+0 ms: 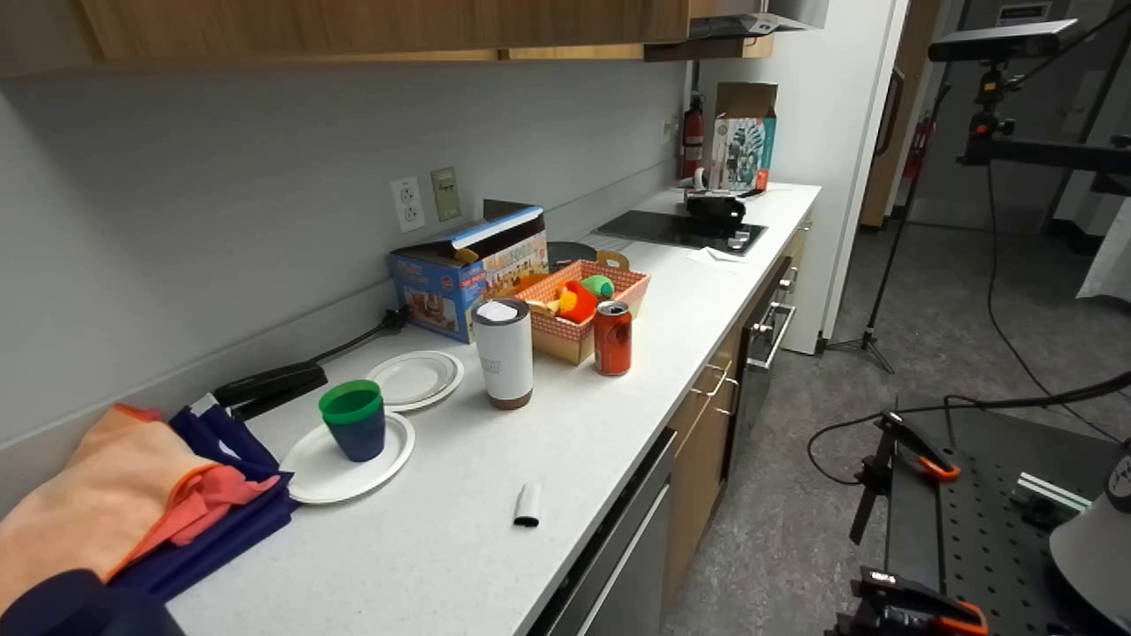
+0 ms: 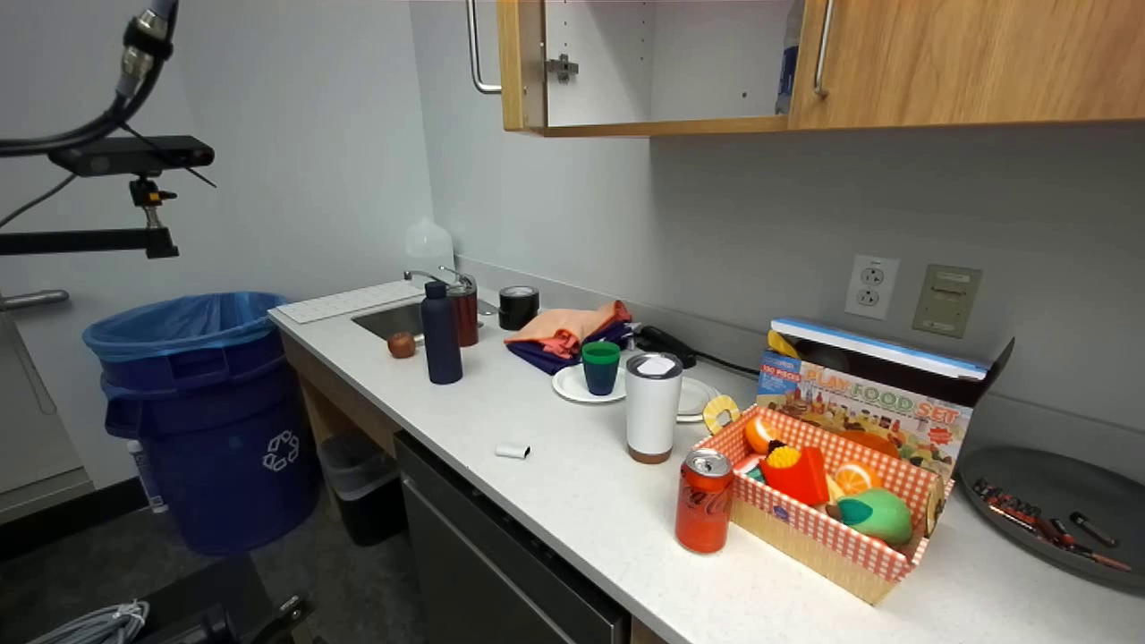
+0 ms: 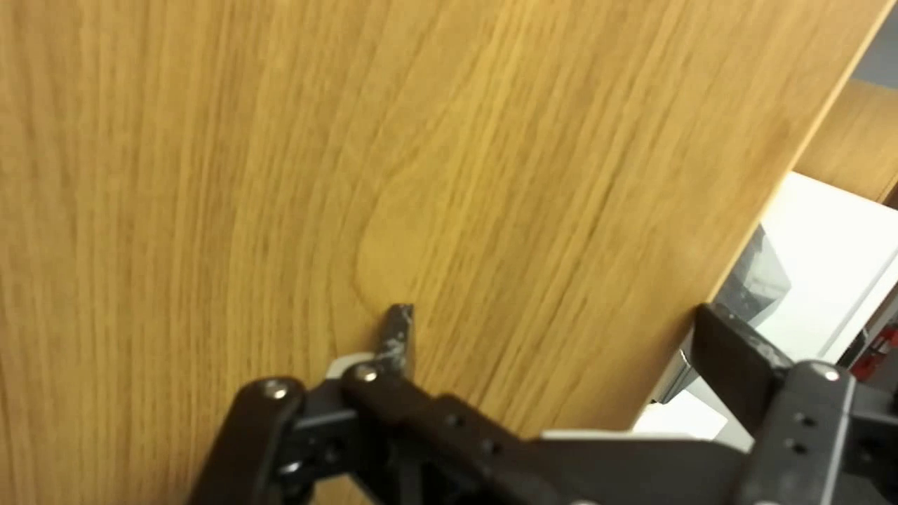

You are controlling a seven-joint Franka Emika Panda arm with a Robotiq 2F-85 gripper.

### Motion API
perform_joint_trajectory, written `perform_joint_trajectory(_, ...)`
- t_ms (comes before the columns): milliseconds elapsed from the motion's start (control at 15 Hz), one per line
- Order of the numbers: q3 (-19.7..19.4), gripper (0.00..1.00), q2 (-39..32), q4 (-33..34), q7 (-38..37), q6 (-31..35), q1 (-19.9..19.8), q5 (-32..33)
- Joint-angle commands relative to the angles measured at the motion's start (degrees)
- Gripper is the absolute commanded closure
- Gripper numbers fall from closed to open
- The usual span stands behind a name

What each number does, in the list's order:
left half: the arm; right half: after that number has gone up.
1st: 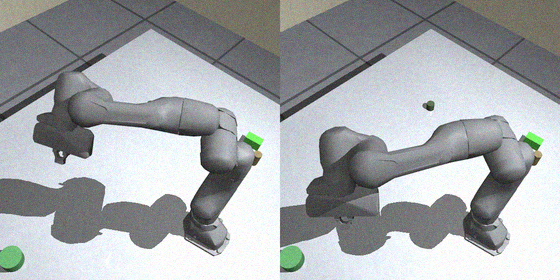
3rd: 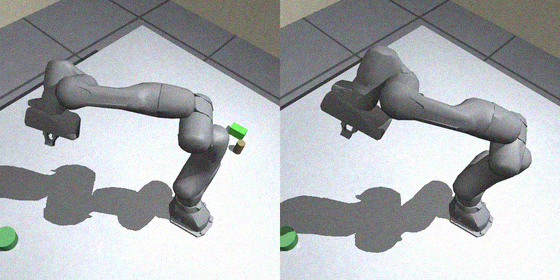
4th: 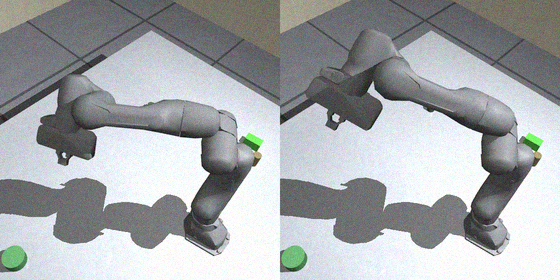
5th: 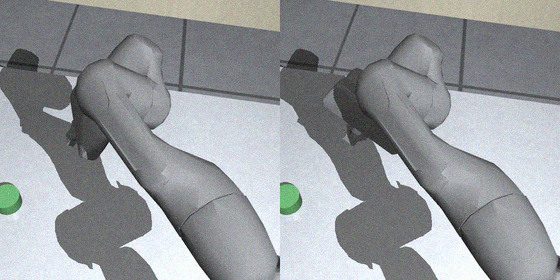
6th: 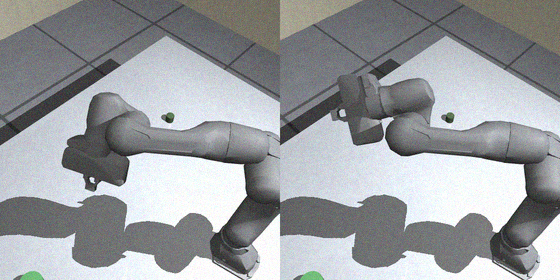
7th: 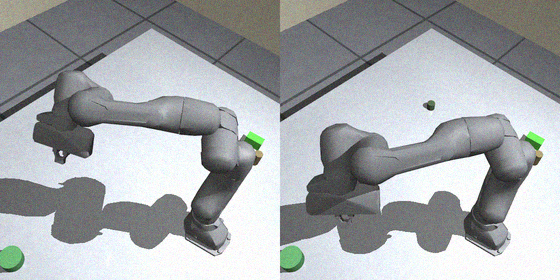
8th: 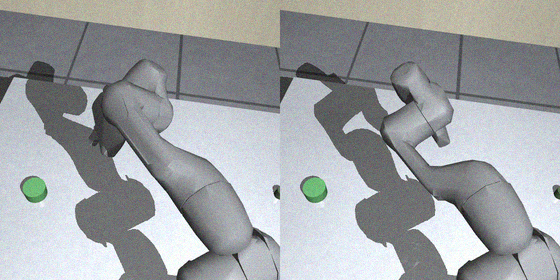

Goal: Close the door to the cupboard

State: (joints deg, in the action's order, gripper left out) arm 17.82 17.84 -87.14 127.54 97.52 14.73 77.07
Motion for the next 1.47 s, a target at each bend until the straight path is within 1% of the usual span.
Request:
perform_joint_trajectory(0,0.35,0.00,-0.36,0.35,-0.57,0.14,-0.34,0.38)
perform_joint_trajectory(533,0.36,0.00,-0.45,0.35,-1.07,0.24,-0.34,0.61)
perform_joint_trajectory(600,4.39,0.00,-4.72,4.30,-2.63,-3.21,0.38,2.02)
perform_joint_trajectory(733,6.63,0.00,-6.26,3.39,-6.66,-6.72,0.13,3.51)
perform_joint_trajectory(867,7.24,0.00,-8.11,0.87,-10.74,-7.83,-0.13,6.36)
perform_joint_trajectory(1000,6.41,0.00,-9.95,-1.49,-12.81,-8.64,-0.21,8.89)
perform_joint_trajectory(1267,2.33,0.00,-12.51,-5.28,-15.48,-7.94,-0.79,13.29)
perform_joint_trajectory(1400,0.42,0.00,-13.47,-6.45,-16.82,-7.21,-1.07,14.04)
